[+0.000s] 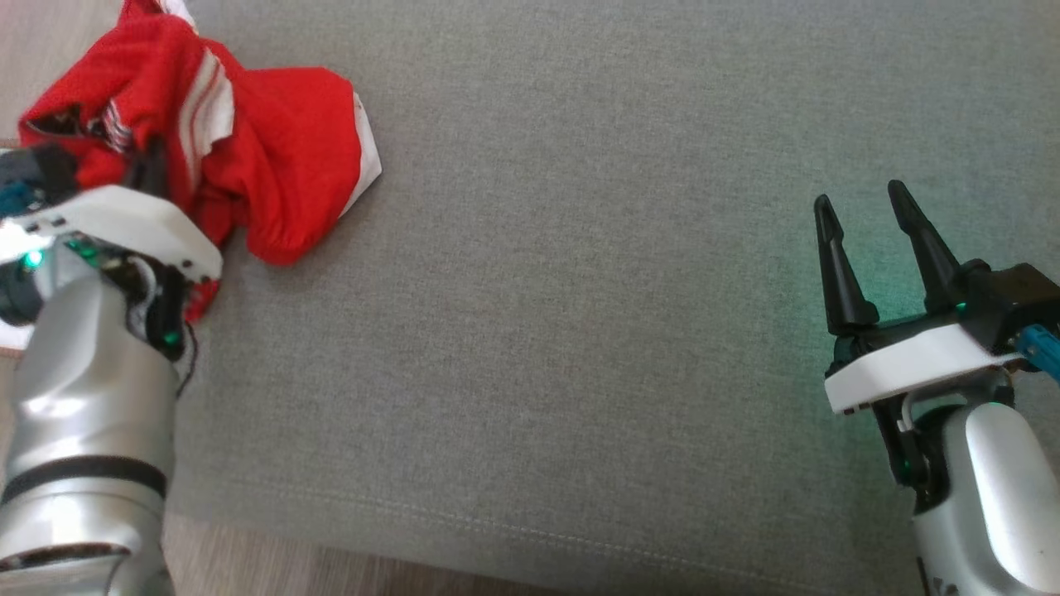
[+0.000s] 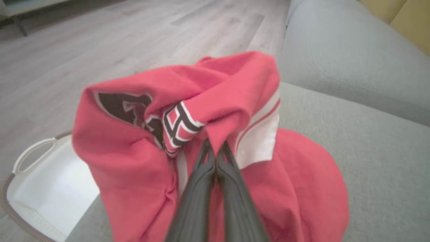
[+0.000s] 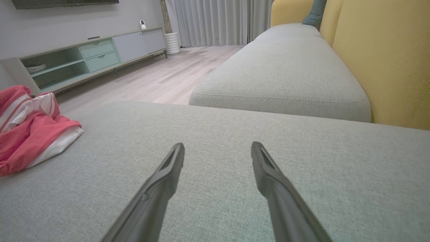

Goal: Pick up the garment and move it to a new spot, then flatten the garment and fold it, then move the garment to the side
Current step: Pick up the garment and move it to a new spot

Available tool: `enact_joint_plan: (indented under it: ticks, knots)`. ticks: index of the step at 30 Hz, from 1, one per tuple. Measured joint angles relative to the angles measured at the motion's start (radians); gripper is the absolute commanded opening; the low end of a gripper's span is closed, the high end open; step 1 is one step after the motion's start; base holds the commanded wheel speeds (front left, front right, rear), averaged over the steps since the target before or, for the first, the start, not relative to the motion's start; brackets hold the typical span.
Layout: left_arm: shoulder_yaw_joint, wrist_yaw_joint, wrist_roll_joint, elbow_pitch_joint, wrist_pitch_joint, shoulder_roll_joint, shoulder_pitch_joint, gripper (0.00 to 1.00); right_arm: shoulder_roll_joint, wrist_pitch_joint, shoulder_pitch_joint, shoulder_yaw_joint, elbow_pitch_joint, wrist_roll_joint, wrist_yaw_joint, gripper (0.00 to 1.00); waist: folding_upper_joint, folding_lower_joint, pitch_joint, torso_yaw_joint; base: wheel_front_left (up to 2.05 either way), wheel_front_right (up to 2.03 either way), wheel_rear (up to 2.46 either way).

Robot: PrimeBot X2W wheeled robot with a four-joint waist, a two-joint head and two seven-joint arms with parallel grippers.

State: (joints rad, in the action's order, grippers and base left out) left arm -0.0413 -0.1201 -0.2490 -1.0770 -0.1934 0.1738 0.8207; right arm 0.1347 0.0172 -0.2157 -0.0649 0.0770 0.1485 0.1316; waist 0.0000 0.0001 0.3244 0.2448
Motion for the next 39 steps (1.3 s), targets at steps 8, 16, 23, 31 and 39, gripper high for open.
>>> enact_joint_plan:
  ticks: [8,16,23,31,39]
  knots:
    - [0.000,0.025,0.013,0.137,-0.055,0.019,0.016,0.00,-0.007,0.009,0.006,0.010,0.004,0.001,0.000,1.00,0.0000,0.0000,-0.041,0.000,0.00,0.00,0.00]
    - [0.009,0.041,0.052,0.445,-0.059,0.036,-0.039,0.00,-0.030,0.023,0.042,0.011,0.015,0.010,0.000,1.00,0.0000,-0.0001,-0.106,-0.010,0.00,0.00,0.00]
    - [0.075,0.041,0.063,0.712,-0.013,0.022,-0.145,0.00,-0.049,0.036,0.044,0.020,0.017,0.010,0.000,1.00,0.0000,-0.0001,-0.157,-0.057,0.00,0.00,0.00]
    - [0.238,0.022,0.063,0.961,0.112,-0.066,-0.284,0.00,-0.064,0.042,0.045,0.030,-0.004,0.019,0.000,1.00,0.0000,-0.0001,-0.177,-0.177,0.00,0.00,0.00]
    - [0.422,0.009,0.028,0.940,0.149,-0.115,-0.329,0.00,-0.075,0.057,0.043,0.006,-0.011,0.030,0.000,1.00,0.0000,-0.0001,-0.158,-0.352,0.00,0.00,0.00]
